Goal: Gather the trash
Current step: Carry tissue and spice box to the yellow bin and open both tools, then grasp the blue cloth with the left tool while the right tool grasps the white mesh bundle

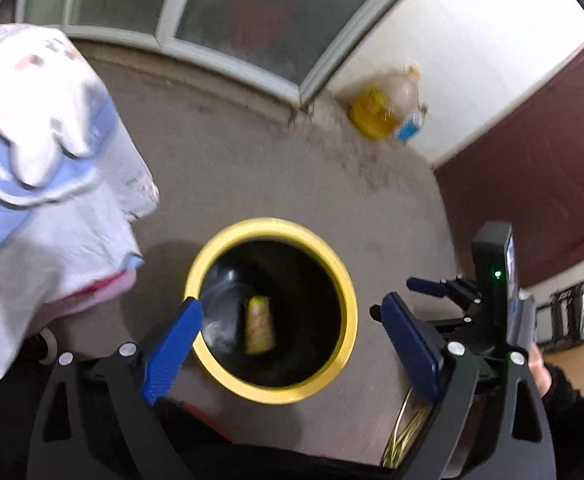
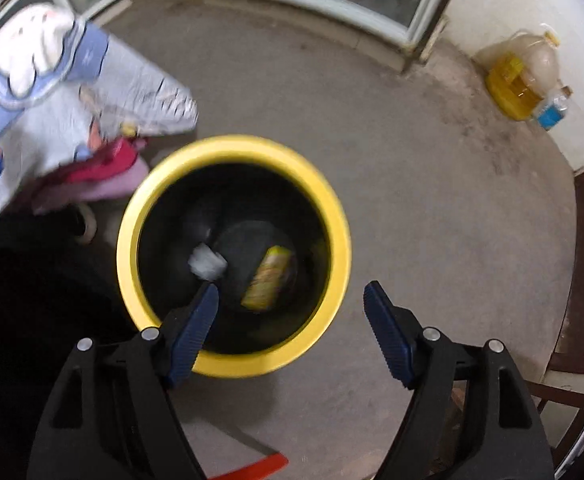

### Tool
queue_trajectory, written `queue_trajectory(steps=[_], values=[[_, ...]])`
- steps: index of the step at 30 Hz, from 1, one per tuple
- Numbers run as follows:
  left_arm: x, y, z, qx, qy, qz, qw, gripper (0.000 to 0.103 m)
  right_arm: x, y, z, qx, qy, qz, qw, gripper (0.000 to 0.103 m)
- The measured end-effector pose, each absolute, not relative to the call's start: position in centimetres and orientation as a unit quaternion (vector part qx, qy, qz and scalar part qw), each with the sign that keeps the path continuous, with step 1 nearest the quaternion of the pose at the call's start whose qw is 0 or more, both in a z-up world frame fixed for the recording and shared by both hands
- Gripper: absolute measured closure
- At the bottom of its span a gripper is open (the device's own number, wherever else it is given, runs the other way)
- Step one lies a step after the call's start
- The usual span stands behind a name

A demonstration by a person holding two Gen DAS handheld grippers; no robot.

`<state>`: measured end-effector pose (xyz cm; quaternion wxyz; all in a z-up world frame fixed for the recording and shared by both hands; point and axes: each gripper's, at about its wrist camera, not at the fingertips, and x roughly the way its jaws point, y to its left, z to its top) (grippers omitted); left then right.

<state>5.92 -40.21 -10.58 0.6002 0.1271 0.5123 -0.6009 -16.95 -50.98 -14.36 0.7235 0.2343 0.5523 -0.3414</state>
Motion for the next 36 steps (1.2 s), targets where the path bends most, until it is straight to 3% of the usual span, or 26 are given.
queue_trajectory(steps=[6, 12, 24, 29, 36], values=[[8.8, -33.3, -3.9, 0.066, 0.426, -0.584, 0.688, 0.008, -14.4, -50.2, -8.1, 0.209, 0.454, -0.324, 0.803, 0.029], [12.9, -21.9, 1.2, 0.035, 0.344, -0.491, 0.799, 0.008, -8.1, -45.9, -1.4, 0.170, 0.344, -0.232, 0.894, 0.020], [21.7, -2.0, 3.2, 0.014, 0.327, -0.209, 0.921, 0.008, 9.5, -33.3, 3.1, 0.038, 0.277, -0.080, 0.957, 0.019], [23.0, 0.8, 2.5, 0.001, 0.344, -0.189, 0.920, 0.008, 15.1, -30.6, 3.7, 0.006, 0.273, -0.055, 0.960, 0.020], [23.9, -4.9, 0.8, 0.041, 0.360, -0.240, 0.901, 0.008, 22.2, -30.6, 3.8, 0.026, 0.336, -0.012, 0.942, 0.027]])
